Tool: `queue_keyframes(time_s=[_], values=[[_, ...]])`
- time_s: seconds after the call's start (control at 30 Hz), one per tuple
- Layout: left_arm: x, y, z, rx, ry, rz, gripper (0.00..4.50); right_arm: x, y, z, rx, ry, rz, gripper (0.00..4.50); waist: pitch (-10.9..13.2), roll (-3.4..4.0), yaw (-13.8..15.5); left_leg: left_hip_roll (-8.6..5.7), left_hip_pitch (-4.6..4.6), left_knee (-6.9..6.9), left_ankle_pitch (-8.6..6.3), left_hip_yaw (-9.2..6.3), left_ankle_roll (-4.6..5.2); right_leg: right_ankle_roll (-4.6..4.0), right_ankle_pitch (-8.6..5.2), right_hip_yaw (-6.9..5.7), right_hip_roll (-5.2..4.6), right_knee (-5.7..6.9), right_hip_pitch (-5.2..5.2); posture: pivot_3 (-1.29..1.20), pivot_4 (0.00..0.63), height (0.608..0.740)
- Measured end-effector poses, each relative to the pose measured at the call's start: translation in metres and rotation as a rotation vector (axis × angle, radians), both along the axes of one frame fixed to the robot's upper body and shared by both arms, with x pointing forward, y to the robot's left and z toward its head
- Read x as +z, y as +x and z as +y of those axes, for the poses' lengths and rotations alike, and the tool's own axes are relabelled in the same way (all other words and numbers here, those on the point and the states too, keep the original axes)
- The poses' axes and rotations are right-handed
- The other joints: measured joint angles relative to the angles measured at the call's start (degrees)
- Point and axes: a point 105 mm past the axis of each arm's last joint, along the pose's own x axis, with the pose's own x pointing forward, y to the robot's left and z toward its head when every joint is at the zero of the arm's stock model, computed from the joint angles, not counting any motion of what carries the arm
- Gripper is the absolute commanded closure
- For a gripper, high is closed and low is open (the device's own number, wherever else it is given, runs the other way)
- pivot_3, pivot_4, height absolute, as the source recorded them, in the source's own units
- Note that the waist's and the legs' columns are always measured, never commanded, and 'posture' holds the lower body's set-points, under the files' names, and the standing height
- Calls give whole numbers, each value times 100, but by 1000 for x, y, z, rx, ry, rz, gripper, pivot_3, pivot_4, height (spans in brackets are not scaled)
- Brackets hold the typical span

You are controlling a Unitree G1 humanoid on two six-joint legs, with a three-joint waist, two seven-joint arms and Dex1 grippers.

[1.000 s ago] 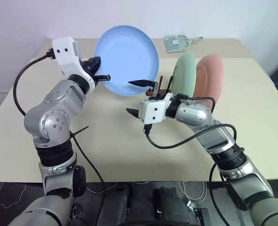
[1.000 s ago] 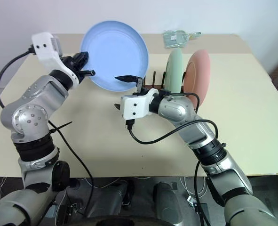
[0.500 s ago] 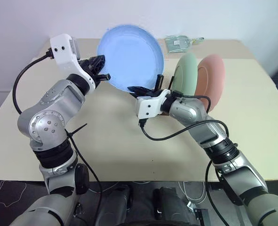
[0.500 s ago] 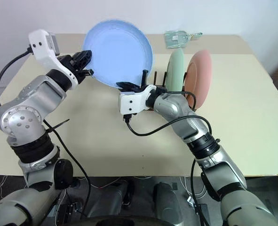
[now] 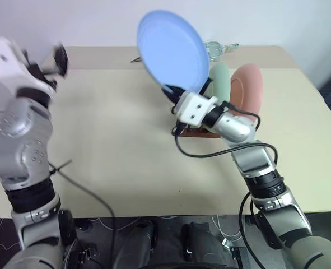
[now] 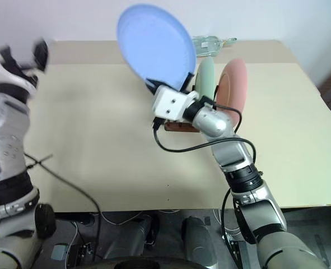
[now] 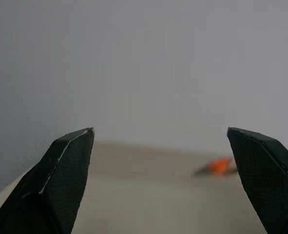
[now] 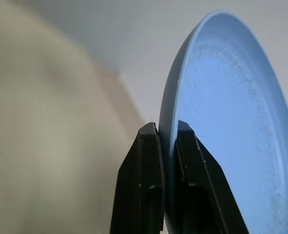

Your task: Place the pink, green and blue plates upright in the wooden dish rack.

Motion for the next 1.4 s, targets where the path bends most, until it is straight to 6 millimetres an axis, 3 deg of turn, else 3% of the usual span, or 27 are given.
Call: queue_keyframes(time_s=[0.17,0.27,0.33,0.53,0.8,1.17,1.4], values=[[-72,-6,-45,-202,181,153,43,21,-25,-4,191,388,278,4500,0,3,64,0,-4,-8,-24,2,37,-5,3,2,-7,-7,-7,0,150,726],[-105,-21,-91,-405,164,203,43,18,-26,-11,247,602,480,4500,0,5,60,0,-4,-18,-24,3,38,-9,4,4,-8,-9,-14,0,150,726],[-116,-28,-113,-500,153,219,43,11,-23,-12,252,689,584,4500,0,5,53,1,-5,-29,-22,3,35,-16,8,10,-5,-6,-30,0,150,726],[-116,-34,-123,-549,159,197,43,-1,-14,-26,188,795,690,4500,-10,28,27,1,-17,-41,-14,9,34,-23,11,38,7,3,-67,0,150,726],[-119,-35,-123,-552,164,205,43,-2,-12,-28,191,869,746,4500,-11,28,30,1,-18,-38,-13,10,33,-22,11,39,8,4,-69,0,150,726],[-124,-37,-123,-555,169,219,43,14,-10,-30,222,905,720,4500,-12,30,25,1,-19,-38,-13,10,34,-22,11,40,8,4,-71,0,150,726],[-124,-38,-125,-563,171,218,43,11,-9,-28,201,925,747,4500,-12,30,29,1,-20,-38,-12,10,35,-22,11,40,8,4,-71,0,150,726]])
